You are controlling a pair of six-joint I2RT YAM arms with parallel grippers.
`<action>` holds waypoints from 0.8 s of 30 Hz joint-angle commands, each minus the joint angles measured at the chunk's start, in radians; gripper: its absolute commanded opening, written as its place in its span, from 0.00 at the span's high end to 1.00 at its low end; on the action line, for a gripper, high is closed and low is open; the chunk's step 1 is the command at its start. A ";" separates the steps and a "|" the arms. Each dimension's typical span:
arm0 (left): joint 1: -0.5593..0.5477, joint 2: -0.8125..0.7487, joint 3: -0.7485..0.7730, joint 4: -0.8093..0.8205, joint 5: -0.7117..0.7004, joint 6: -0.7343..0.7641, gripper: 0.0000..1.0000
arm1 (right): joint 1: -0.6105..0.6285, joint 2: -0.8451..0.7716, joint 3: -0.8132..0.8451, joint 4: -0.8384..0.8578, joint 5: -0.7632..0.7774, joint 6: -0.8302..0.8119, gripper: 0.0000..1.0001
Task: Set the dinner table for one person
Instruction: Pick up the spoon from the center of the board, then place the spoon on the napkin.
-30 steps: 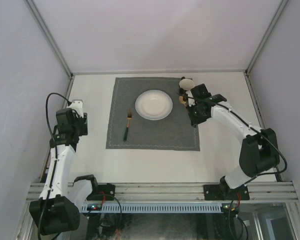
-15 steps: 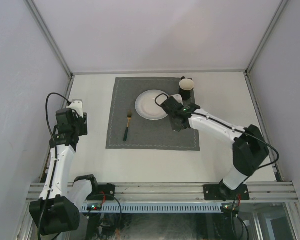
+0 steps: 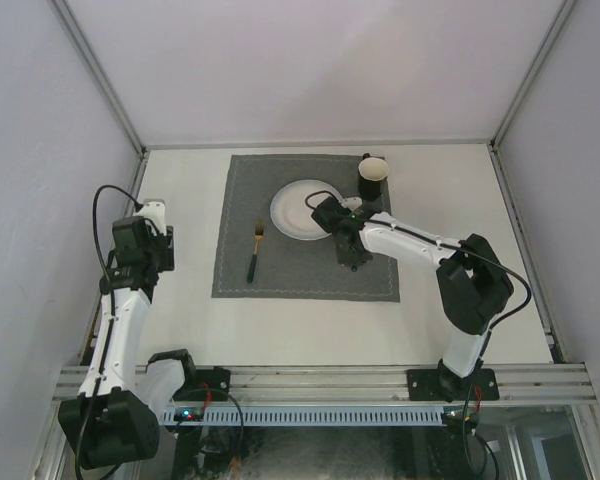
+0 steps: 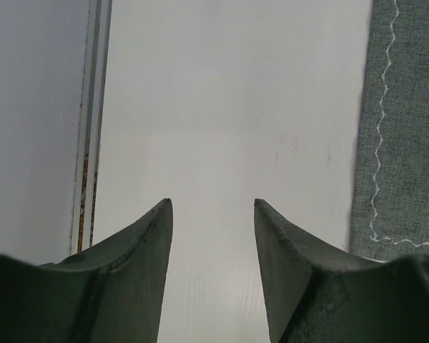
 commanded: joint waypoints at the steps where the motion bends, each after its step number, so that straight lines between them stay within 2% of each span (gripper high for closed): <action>1: 0.009 0.010 0.008 0.030 -0.019 0.018 0.46 | -0.039 -0.052 -0.013 0.006 -0.030 0.025 1.00; 9: 0.009 0.030 0.016 0.032 -0.014 0.018 0.46 | -0.163 -0.111 -0.145 0.031 -0.177 -0.034 1.00; 16: 0.010 0.031 0.017 0.034 -0.008 0.017 0.47 | -0.156 -0.117 -0.189 0.060 -0.180 -0.055 1.00; 24: 0.009 0.013 0.010 0.030 -0.014 0.018 0.46 | -0.155 -0.042 -0.181 0.066 -0.185 -0.083 1.00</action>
